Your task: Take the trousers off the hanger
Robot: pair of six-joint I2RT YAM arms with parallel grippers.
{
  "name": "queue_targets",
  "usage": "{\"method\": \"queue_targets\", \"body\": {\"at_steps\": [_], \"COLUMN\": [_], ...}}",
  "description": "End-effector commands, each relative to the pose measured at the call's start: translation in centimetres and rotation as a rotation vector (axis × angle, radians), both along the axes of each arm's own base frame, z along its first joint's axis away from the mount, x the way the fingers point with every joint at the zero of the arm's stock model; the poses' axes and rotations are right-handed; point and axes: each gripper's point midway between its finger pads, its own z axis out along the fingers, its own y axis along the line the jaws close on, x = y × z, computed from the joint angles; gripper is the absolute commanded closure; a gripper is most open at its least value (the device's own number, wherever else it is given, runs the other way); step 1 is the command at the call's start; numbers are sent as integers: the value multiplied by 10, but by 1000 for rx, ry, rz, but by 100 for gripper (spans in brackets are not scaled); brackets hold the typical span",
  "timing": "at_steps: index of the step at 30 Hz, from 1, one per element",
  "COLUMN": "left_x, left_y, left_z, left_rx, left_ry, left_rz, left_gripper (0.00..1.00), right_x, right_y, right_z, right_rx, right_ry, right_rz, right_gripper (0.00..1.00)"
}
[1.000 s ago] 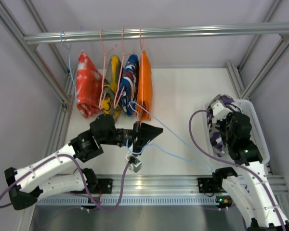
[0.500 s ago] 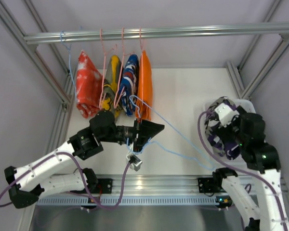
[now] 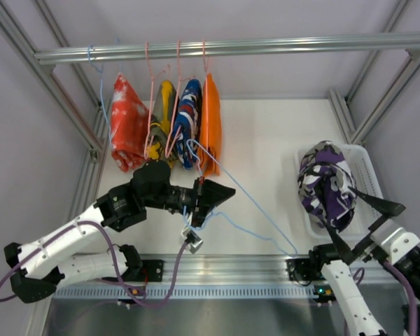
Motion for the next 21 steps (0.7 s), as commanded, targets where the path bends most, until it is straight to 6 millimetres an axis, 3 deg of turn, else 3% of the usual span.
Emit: {"method": "queue_targets", "body": {"at_steps": [1,2,3,6,7,10,17,20,21], "left_x": [3,11,14,24,25,27,33,39,40], "left_y": [-9,-17,-17,-31,-33,-41,-53,-59,-62], "left_z": [27,23,36,38,47,52,37,30,29], "left_rx": [-7,18,17,35,20,-2,44,64,67], "left_ry": [20,52,82,177,173,179,170,174,172], "left_rz": [-6,11,35,63,63,50,43,49,50], "left_gripper": [100,100,100,100,100,100,100,100,100], "right_x": [-29,-29,-23,-16,-13,11,38,41,31], "right_y": [65,69,71,81,83,85,96,108,116], "right_z": [-4,-17,-17,-6,0,13,9,0,-5], "right_rx": [-44,-55,-70,-10,16,70,122,81,54], "right_ry": [193,337,350,457,468,474,599,649,685], "right_rz": [501,556,576,672,689,661,728,755,813], "right_gripper": [19,24,25,24,24,22,28,32,33]}}
